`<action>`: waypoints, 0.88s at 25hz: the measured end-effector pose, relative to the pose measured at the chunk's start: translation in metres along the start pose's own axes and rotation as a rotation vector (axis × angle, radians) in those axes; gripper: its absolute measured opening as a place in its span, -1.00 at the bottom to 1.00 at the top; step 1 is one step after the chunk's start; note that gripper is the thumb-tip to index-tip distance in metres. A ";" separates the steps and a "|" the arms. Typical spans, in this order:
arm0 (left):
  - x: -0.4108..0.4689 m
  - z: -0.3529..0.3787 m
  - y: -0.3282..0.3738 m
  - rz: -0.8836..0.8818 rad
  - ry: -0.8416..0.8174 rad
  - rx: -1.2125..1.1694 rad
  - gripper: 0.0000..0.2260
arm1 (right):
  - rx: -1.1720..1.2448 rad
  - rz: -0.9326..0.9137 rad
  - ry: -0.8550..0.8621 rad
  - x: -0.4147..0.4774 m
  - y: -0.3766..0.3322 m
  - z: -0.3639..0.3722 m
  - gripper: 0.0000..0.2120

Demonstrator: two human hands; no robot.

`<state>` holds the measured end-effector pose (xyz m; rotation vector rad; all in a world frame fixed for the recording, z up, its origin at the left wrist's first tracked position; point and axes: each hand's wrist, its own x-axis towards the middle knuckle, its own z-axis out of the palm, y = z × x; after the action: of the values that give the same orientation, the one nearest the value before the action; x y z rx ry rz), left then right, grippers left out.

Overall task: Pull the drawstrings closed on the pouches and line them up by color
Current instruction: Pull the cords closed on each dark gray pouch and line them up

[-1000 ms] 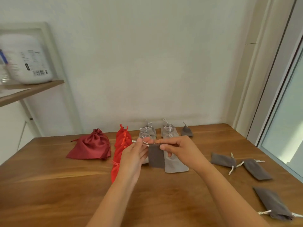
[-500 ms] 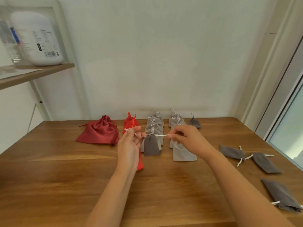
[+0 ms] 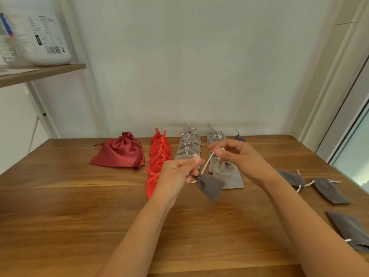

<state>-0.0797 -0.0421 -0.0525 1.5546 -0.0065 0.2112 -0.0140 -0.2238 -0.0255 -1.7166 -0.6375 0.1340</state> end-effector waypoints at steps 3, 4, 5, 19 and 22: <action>-0.001 0.005 -0.001 -0.115 -0.063 0.055 -0.69 | -0.024 -0.029 -0.115 0.004 0.003 0.024 -0.83; 0.000 0.006 0.000 -0.145 -0.080 0.024 -0.72 | -0.007 -0.031 -0.114 0.003 0.006 0.032 -0.84; 0.001 0.006 0.000 -0.168 -0.094 -0.026 -0.76 | 0.014 -0.041 -0.088 0.003 0.009 0.037 -0.86; 0.000 0.002 -0.001 -0.162 -0.132 -0.101 -0.85 | -0.017 -0.178 0.144 -0.007 0.016 0.036 -0.94; 0.003 -0.003 -0.003 -0.240 -0.122 -0.295 -0.87 | 0.036 -0.154 0.106 -0.009 0.013 0.034 -0.90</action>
<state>-0.0766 -0.0390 -0.0552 1.2591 0.0505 -0.0728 -0.0311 -0.1999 -0.0487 -1.6222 -0.6821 -0.0537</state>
